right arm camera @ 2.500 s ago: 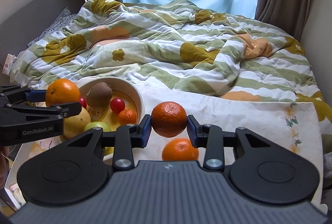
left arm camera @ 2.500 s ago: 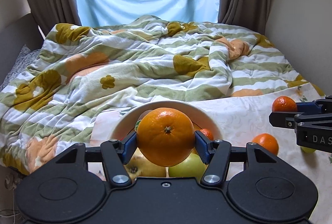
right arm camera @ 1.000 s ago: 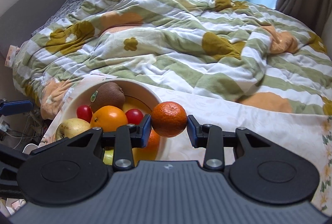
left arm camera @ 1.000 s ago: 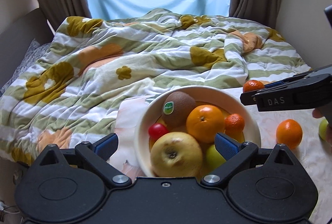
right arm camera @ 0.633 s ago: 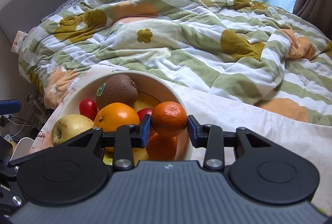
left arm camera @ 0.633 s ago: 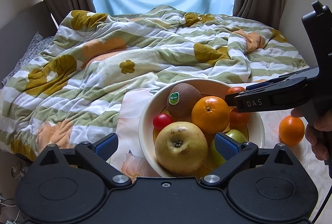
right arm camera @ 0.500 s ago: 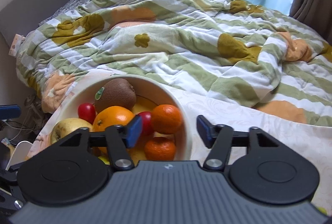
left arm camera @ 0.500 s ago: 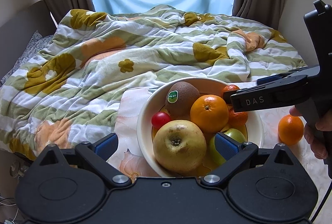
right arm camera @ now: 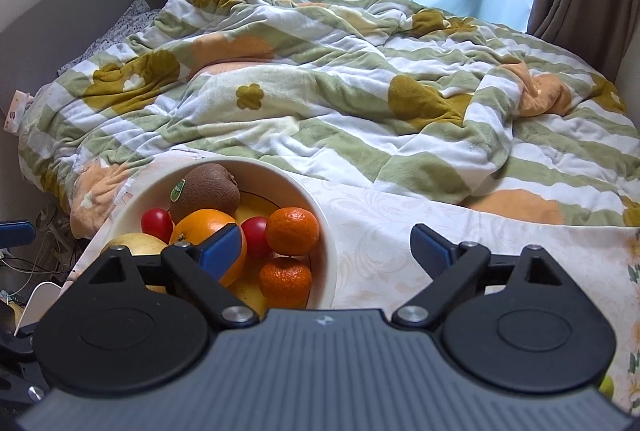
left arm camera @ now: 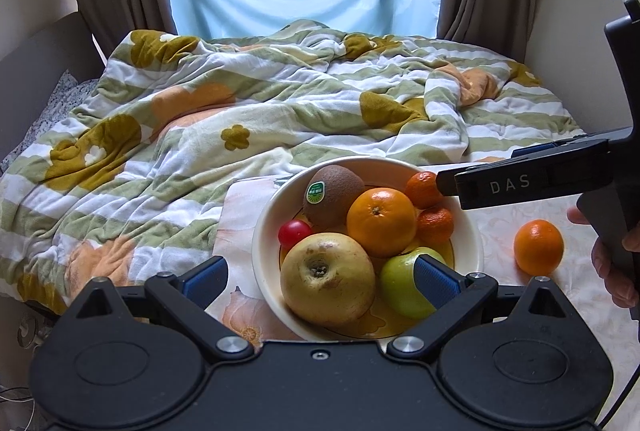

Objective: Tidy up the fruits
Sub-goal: 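Grasp the last orange with the left tool while the right grasps the green apple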

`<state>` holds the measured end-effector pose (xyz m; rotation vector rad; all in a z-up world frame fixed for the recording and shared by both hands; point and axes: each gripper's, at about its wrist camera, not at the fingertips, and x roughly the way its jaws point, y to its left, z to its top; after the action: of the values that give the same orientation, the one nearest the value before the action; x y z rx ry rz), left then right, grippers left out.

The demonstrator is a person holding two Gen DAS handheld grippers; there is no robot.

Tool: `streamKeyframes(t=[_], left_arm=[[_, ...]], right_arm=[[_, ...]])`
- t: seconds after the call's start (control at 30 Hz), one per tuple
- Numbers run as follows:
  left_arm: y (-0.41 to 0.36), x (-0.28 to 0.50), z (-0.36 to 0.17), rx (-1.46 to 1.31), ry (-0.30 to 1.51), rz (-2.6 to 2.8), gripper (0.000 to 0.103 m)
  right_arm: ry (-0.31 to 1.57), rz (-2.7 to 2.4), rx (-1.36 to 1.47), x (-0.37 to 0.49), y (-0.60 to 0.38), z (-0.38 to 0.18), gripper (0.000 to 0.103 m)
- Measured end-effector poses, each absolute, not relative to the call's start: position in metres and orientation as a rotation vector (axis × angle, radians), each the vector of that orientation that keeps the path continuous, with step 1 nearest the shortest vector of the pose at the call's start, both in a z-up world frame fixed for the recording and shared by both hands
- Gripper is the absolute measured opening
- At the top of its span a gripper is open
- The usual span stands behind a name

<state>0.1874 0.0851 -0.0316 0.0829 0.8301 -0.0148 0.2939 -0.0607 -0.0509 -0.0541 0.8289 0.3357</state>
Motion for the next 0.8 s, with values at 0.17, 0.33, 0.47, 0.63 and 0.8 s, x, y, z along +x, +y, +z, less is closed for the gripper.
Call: streamKeyframes(t=[0.17,0.33,0.47,0.63,0.8], left_arm=[[0.072,0.171,-0.015,0.087,0.797,-0.020,0.101],[0.051,0.148,0.005,0.094,0.748,0.000,0.101],[0.027,0.128,0.018,0.100,0.720,0.026,0.101],[-0.006,0.103,0.029,0.078,0.693,0.046,0.101],[-0.041,0.084,0.029,0.073,0.683,0.068,0.101]], right_arm=[[0.821,0.311,-0.024,0.275,-0.077,-0.034,0.103],[0.770,0.294,-0.004,0.243,-0.107,-0.011,0.103],[0.741,0.291,-0.006,0.217,-0.136,0.004,0.103],[0.713,0.291,-0.025,0.180,-0.179,0.020,0.103],[0.706,0.317,-0.011,0.146,-0.221,0.024,0.103]])
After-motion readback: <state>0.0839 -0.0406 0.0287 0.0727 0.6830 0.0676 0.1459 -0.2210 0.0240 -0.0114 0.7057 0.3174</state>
